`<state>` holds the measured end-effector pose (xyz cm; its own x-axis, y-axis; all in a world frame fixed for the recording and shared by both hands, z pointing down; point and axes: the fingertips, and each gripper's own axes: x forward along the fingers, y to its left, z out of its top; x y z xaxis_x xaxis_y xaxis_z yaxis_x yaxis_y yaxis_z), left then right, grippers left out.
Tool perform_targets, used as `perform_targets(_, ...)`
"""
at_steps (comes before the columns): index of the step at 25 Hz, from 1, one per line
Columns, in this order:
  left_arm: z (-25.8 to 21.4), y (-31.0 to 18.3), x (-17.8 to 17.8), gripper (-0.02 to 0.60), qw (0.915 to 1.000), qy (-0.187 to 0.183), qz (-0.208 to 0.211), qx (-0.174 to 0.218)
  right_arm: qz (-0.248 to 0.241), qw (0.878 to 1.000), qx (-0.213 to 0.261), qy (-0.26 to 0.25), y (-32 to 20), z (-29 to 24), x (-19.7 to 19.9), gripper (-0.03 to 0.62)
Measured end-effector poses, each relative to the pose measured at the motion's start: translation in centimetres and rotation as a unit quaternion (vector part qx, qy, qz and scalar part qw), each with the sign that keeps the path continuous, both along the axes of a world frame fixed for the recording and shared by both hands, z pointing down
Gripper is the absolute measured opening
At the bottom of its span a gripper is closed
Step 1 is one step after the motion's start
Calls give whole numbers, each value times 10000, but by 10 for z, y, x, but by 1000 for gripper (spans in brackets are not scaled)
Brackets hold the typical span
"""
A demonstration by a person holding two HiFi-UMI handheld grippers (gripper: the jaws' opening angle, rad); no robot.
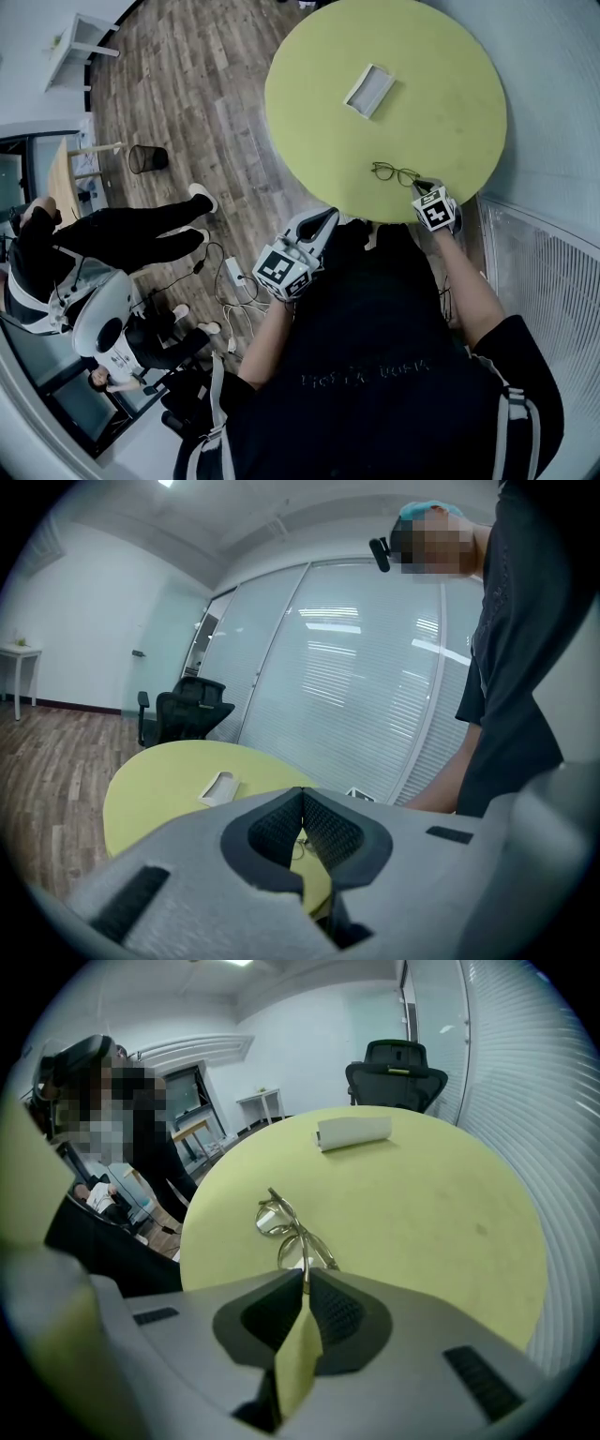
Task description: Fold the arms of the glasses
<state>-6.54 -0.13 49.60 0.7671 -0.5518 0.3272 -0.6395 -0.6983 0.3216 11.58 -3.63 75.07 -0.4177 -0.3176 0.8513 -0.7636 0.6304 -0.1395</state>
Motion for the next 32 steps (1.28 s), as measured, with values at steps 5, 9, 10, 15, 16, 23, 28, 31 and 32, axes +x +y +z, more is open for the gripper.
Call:
perform_targets(5, 1, 2, -1, 18, 10000, 4, -24, -35, -16, 9999, -114, 70, 4, 9, 0, 43)
perform_targets(9, -1, 1, -3, 18, 10000, -7, -57, -54, -106, 9998, -136, 136, 2, 10, -1, 43)
perform_targets(10, 0, 2, -4, 18, 9999, 5, -73, -71, -115, 9997, -159, 142, 2, 11, 0, 43)
perform_targets(15, -4, 0, -3, 18, 10000, -37, -54, -38, -169, 9995, -232, 159, 2, 14, -2, 43)
perform_targets(16, -4, 0, -3, 18, 10000, -36, -59, -47, -178, 9994, -249, 163, 2, 15, -3, 43)
perform_targets(23, -3, -1, -5, 18, 10000, -26, -66, -34, -207, 9994, -213, 150, 0, 15, -3, 43)
perform_targets(28, 0, 1, -2, 18, 9999, 37, -83, -47, -187, 9997, -156, -87, 6, 17, -5, 44)
perform_targets(31, -1, -3, -1, 18, 10000, 68, -62, 0, -118, 9997, -71, -213, 7, 13, -4, 44)
perform_targets(32, -1, -4, -2, 18, 9999, 92, -68, 14, -107, 9997, -40, -198, 7, 11, -2, 44)
